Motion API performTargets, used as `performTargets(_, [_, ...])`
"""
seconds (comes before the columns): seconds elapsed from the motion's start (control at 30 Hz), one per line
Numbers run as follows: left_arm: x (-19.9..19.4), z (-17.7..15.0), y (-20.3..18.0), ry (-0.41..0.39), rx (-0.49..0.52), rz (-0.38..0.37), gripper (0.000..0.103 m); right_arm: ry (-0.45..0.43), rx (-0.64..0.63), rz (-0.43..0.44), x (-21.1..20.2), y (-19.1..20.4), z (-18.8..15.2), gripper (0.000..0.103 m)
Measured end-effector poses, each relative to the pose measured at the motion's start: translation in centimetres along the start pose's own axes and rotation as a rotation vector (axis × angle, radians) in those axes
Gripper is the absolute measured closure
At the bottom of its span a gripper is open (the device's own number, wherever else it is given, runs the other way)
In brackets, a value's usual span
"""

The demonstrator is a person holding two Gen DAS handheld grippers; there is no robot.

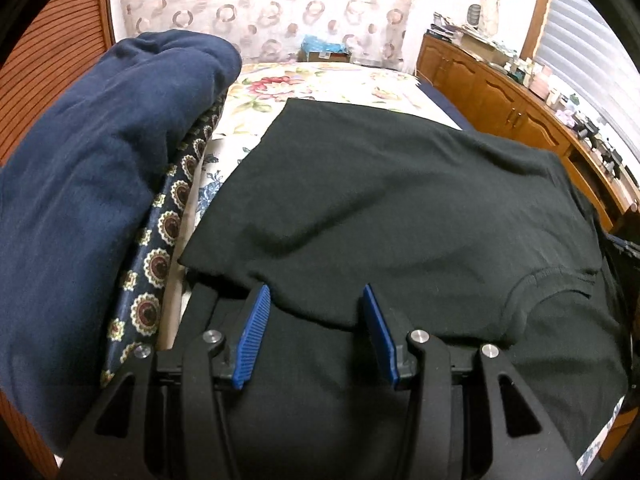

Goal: Fold small clothes

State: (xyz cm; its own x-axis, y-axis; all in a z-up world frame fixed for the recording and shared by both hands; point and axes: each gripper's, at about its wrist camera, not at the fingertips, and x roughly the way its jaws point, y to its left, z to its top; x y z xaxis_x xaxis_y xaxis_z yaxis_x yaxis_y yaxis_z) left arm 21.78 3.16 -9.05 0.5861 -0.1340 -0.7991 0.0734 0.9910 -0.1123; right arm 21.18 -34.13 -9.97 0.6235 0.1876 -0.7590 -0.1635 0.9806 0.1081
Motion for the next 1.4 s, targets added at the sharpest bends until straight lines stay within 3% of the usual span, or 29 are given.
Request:
performTargets(0.27, [0.8,0.7,-0.3,-0.010,-0.006,0.033,0.056,0.025,-0.002,0.004,1.1,0.2,-0.8,0.072])
performTargets(0.4, [1.0,0.8,-0.5,-0.022,0.007,0.053,0.057,0.017,-0.004,0.002,1.2,0.1,-0.6,0.089])
performTargets(0.5, [1.0,0.7,-0.8,-0.034,0.033,0.067,0.071,0.005,-0.013,0.008,1.2,0.2,-0.5,0.098])
performTargets(0.53, [1.0,0.8,-0.7,-0.036,0.035,0.066,0.081,-0.004,-0.017,0.011,1.2,0.3,-0.5,0.100])
performTargets(0.57, [1.0,0.8,-0.6,-0.037,0.037,0.066,0.092,-0.014,-0.019,0.015,1.1,0.3,-0.5,0.101])
performTargets(0.67, [0.4,0.7,-0.2,-0.052,0.048,0.039,0.099,-0.062,-0.017,0.025,0.0,0.6,-0.2,0.102])
performTargets(1.0, [-4.6,1.4,-0.1,-0.213,0.057,-0.004,0.101,-0.159,-0.025,0.035,-3.2,0.8,0.9,0.103])
performTargets(1.4, [-9.9,-0.8,0.0,-0.306,0.081,-0.035,0.101,-0.241,-0.035,0.050,-8.9,1.6,-0.3,0.103])
